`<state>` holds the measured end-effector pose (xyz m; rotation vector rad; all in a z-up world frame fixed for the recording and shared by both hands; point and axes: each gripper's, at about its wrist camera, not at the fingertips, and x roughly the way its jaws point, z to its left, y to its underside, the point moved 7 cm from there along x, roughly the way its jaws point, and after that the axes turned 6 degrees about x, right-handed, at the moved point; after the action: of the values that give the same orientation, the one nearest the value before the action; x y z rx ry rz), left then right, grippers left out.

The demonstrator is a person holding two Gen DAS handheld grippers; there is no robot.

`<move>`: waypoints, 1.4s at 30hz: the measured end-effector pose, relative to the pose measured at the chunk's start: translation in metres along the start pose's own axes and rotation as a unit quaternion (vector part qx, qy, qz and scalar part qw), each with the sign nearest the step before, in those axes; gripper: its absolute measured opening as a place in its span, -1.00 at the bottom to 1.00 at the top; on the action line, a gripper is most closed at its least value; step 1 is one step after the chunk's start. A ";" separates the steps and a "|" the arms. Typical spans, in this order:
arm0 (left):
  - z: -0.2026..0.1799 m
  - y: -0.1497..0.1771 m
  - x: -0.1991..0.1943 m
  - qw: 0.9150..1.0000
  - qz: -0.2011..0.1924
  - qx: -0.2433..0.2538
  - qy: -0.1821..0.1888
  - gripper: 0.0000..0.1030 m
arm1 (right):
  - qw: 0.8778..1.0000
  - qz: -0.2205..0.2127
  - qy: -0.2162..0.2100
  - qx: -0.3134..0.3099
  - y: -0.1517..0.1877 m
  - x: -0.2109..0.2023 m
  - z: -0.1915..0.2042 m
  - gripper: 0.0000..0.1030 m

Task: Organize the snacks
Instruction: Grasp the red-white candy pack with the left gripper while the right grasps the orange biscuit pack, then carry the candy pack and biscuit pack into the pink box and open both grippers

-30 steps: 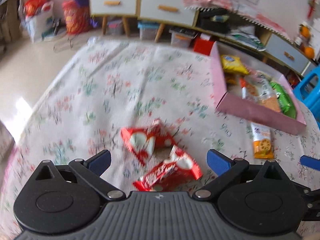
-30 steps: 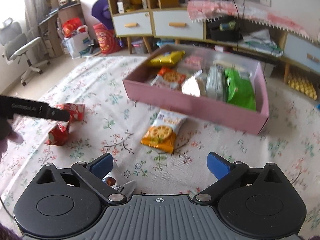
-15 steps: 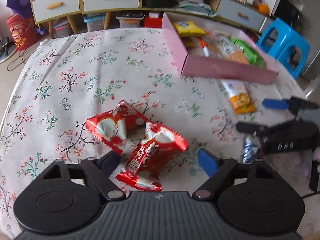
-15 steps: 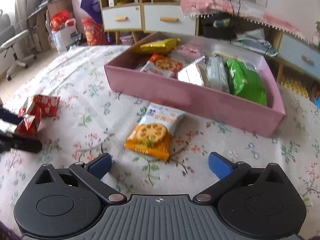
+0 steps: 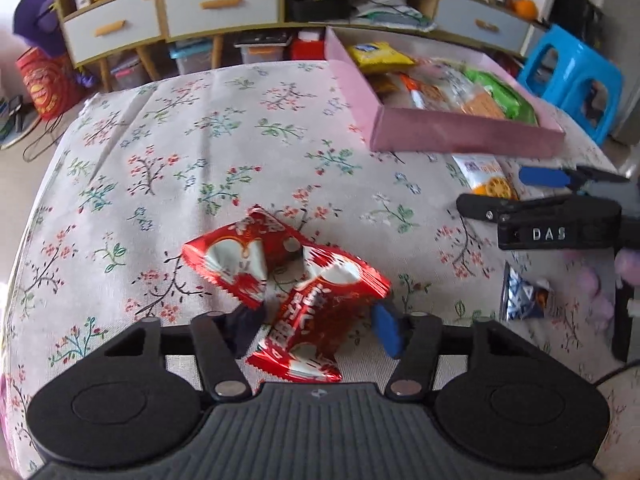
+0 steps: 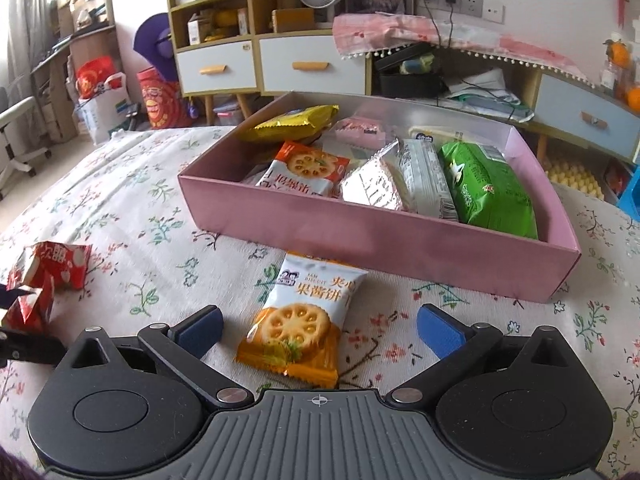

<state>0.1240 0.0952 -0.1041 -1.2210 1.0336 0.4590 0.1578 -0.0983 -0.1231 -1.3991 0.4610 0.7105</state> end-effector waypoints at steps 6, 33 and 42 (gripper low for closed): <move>0.004 -0.003 -0.001 1.000 -0.007 -0.020 0.009 -0.19 | 1.000 0.014 -0.001 -0.005 -0.003 0.001 -0.001 1.00; -0.007 -0.023 0.000 0.994 -0.019 -0.090 0.056 -0.26 | 0.999 0.031 -0.016 -0.021 -0.009 -0.037 -0.009 -0.27; -0.020 -0.033 -0.001 0.993 -0.030 -0.103 0.059 -0.27 | 0.999 0.016 -0.033 0.011 -0.021 -0.060 -0.020 -0.27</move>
<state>0.1414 0.0659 -0.0849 -1.4728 1.0662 0.4599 0.1316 -0.1290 -0.0695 -1.3457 0.4399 0.7734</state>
